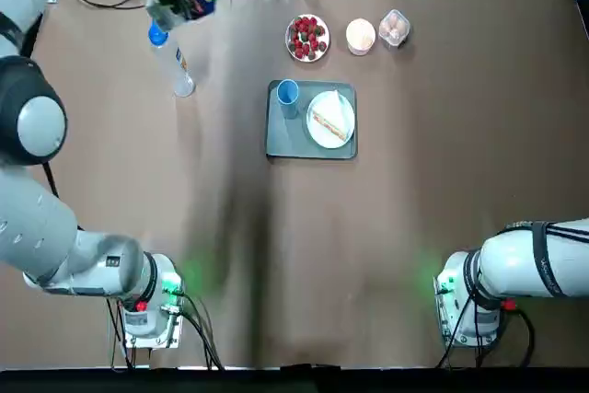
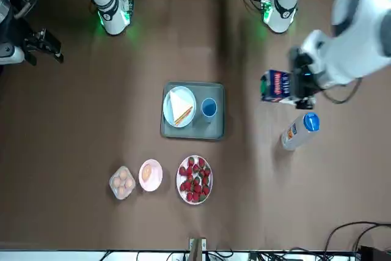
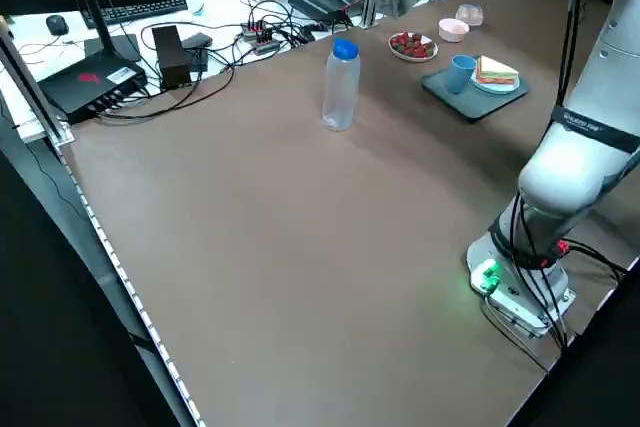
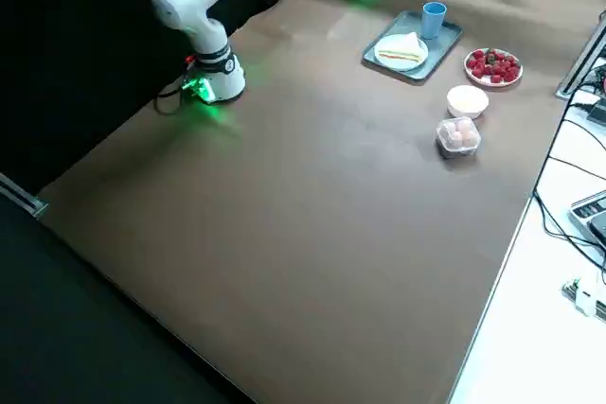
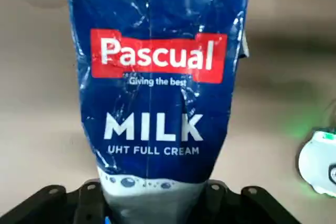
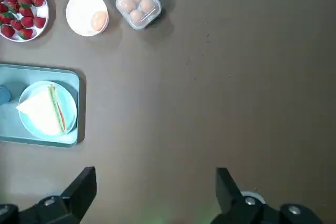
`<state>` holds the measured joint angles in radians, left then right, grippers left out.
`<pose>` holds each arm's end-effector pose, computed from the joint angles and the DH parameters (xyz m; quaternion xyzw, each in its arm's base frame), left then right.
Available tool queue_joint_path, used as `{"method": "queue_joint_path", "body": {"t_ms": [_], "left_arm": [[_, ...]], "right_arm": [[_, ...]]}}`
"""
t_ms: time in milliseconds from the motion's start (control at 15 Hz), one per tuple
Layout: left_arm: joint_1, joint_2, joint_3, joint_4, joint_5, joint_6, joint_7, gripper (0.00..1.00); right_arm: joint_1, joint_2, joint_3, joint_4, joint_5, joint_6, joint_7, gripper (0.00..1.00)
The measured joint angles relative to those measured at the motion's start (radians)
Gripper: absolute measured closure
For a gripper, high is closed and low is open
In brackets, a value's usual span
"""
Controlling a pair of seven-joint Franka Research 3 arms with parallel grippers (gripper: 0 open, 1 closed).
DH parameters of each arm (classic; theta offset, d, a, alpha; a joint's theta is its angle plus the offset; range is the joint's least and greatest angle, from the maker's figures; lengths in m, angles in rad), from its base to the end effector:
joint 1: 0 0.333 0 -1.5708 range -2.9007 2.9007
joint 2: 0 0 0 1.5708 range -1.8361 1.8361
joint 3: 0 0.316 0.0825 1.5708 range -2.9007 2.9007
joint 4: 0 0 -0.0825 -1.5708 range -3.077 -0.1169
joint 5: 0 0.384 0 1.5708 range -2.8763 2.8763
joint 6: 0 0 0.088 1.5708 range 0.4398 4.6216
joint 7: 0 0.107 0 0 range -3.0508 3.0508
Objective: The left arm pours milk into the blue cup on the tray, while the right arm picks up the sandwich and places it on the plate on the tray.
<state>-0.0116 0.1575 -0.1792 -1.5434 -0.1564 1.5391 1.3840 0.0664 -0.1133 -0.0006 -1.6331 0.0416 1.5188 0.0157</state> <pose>0.5792 -0.1219 0.5475 0.7031 -0.7007 -0.0139 0.1206 0.5120 0.0384 0.6513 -0.9994 -0.0261 0.0013 0.0208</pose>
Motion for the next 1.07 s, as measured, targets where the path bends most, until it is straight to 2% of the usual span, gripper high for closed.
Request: {"method": "queue_joint_path", "body": {"t_ms": [400, 667, 733, 800, 1067], "left_arm": [[0.334, 0.010, 0.003, 0.007, -0.244, -0.120, 0.427, 0.52], [0.529, 0.074, 0.006, 0.002, -0.357, -0.147, 0.621, 0.52], [0.566, 0.104, 0.007, 0.000, -0.382, -0.148, 0.663, 0.52], [0.627, 0.182, 0.009, -0.006, -0.429, -0.148, 0.747, 0.52], [0.694, 0.390, 0.009, -0.011, -0.517, -0.149, 0.885, 0.52]], "right_arm": [[-0.001, 0.000, 0.000, 0.000, 0.000, 0.000, 0.000, 0.00], [-0.001, 0.000, 0.000, 0.000, 0.000, 0.001, 0.000, 0.00], [-0.001, 0.000, 0.000, 0.000, 0.000, 0.001, 0.000, 0.00], [-0.001, 0.000, 0.000, 0.000, 0.000, 0.002, 0.000, 0.00], [-0.001, 0.000, 0.001, 0.000, 0.000, 0.005, 0.000, 0.00]]}}
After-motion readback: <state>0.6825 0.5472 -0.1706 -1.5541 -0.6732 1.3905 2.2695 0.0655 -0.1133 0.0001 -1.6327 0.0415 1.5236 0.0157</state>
